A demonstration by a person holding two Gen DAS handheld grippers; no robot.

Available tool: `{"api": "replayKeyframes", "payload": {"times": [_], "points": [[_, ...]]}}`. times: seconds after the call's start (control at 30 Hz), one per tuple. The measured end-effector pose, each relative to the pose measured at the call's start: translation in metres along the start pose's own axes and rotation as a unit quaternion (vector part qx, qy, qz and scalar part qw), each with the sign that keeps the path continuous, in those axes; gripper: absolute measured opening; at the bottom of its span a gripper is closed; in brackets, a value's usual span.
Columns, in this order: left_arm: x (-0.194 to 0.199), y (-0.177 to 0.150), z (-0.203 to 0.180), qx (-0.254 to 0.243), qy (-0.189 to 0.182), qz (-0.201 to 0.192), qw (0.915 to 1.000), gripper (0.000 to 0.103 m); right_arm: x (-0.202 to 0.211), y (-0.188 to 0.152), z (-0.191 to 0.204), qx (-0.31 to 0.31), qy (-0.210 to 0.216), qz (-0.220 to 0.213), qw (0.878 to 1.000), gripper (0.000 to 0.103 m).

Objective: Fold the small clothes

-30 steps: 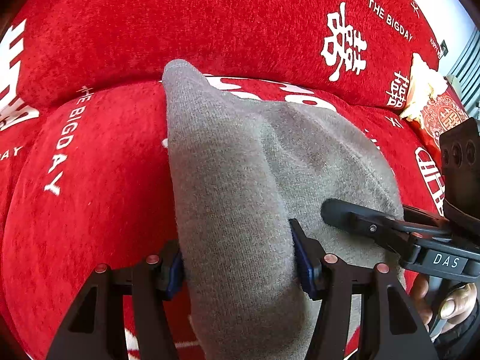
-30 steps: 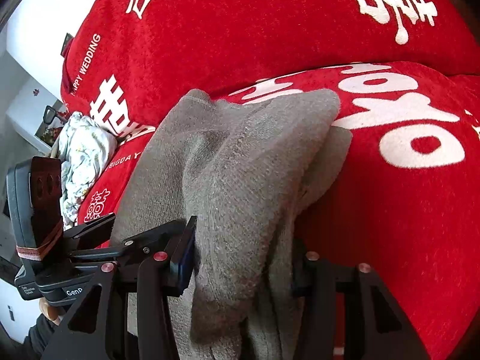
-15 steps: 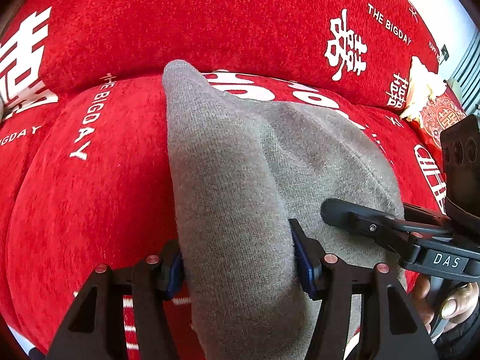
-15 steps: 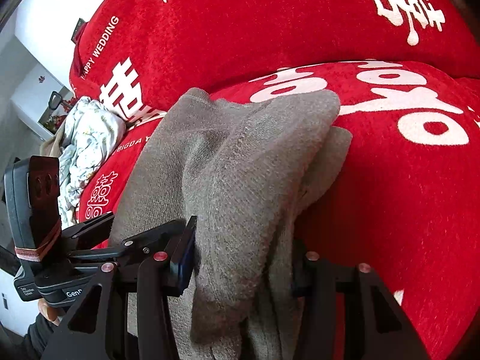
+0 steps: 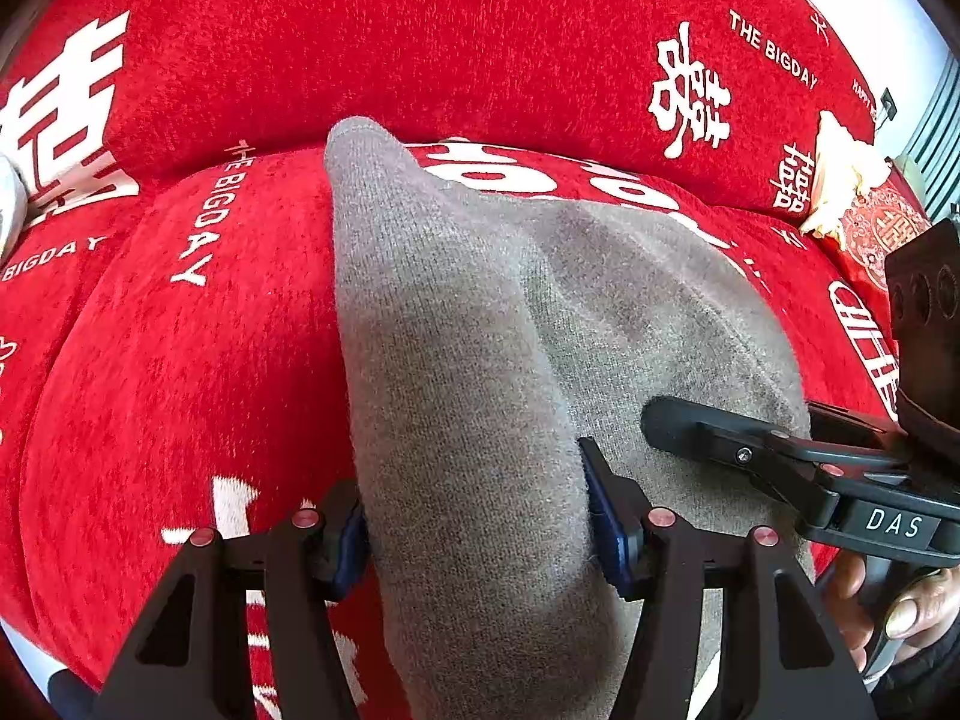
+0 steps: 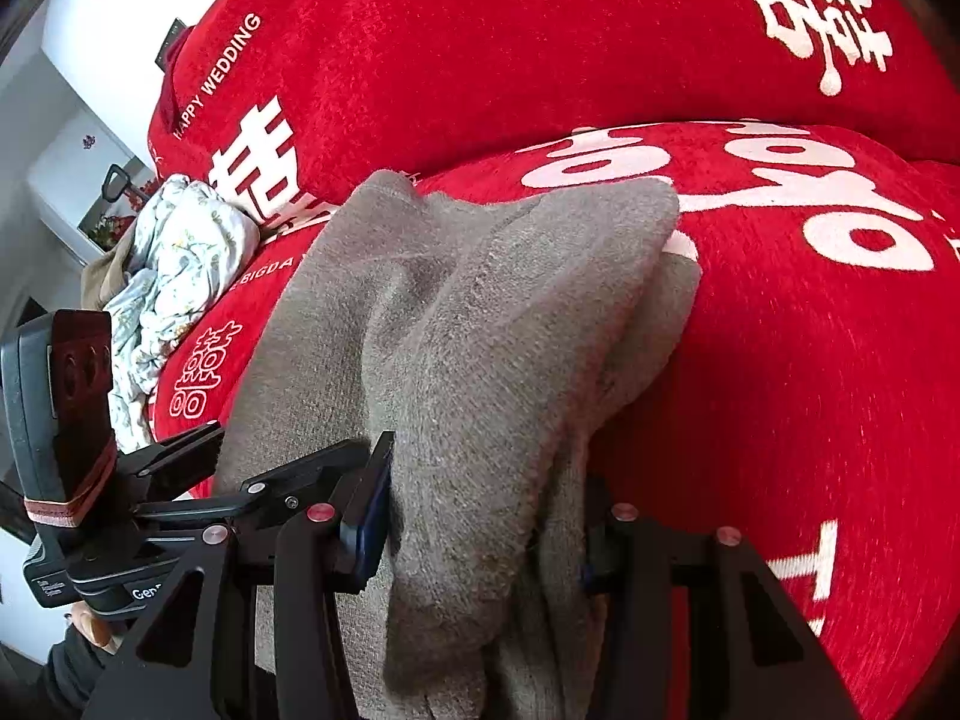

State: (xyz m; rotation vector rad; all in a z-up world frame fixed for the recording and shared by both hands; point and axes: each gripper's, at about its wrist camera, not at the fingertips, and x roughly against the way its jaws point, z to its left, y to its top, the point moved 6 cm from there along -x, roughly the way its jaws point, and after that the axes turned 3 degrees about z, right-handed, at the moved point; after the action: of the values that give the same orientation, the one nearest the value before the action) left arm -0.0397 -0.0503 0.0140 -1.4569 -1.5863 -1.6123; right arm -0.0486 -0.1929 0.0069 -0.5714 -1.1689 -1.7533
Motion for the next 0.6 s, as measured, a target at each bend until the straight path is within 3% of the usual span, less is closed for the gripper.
{"api": "replayKeyframes", "payload": {"times": [0.6], "points": [[0.016,-0.031,0.000,-0.005,0.020,-0.017,0.9997,0.061,0.007,-0.027,0.018,0.020,-0.018,-0.020,0.999,0.051]]}}
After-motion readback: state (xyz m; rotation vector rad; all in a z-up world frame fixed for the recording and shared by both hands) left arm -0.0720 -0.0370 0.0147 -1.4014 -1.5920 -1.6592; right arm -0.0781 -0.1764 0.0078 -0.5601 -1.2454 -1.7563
